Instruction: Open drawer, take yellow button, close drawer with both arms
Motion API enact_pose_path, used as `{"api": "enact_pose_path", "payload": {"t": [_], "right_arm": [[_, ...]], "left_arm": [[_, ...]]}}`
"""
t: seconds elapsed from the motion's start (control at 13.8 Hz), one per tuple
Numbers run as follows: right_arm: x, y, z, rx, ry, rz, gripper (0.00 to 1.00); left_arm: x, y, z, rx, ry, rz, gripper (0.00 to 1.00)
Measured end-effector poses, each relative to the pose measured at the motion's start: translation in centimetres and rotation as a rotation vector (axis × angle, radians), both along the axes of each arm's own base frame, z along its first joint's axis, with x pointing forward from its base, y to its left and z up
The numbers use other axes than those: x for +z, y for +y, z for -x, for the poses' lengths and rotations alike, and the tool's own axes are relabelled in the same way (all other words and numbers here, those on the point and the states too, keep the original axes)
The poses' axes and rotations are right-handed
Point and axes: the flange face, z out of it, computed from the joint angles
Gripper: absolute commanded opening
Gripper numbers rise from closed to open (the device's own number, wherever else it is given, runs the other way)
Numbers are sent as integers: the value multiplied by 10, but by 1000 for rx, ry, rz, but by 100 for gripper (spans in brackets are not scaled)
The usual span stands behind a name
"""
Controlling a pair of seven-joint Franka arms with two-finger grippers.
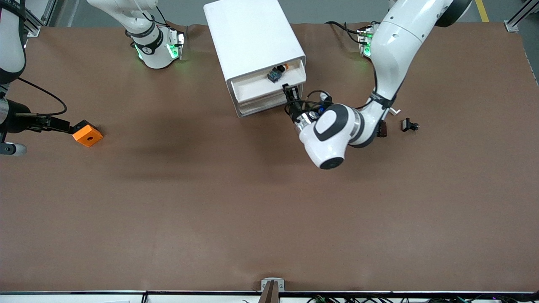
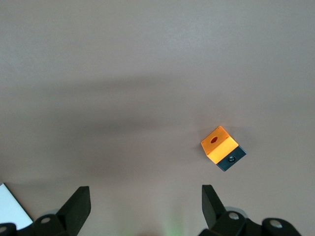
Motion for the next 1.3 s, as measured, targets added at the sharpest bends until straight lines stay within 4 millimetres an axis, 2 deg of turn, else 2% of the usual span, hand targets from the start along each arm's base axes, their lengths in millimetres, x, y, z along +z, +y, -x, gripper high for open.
{"api": "enact_pose_path", "payload": {"t": [0.14, 0.22, 0.36, 0.51, 0.58, 0.65, 0.72, 0.87, 1.09, 1.3], "right_arm": [[0, 11, -2, -68, -3, -19, 100], [1, 26, -4, -90, -5, -29, 100], [7, 68, -8, -153, -12, -37, 100], [12, 112, -8, -235, -6, -66, 100], [14, 133, -7, -272, 0, -74, 100], [16, 155, -5, -308, 5, -71, 100], [20, 182, -2, -342, 7, -65, 100], [26, 240, 9, -391, 10, -52, 100], [35, 327, 33, -496, -20, -56, 100], [38, 406, 67, -575, -42, -65, 100]], "left_arm": [[4, 23, -23, 50, -20, -1, 0], [8, 33, -34, 76, -32, 3, 0], [14, 51, -53, 122, -56, 9, 0], [18, 62, -63, 146, -68, 13, 0], [19, 63, -65, 149, -71, 14, 35], [19, 63, -66, 151, -75, 15, 89], [21, 68, -70, 162, -82, 15, 100], [26, 83, -82, 188, -92, 19, 100], [36, 92, -94, 205, -121, 24, 100], [52, 105, -110, 181, -211, 6, 100]]}}
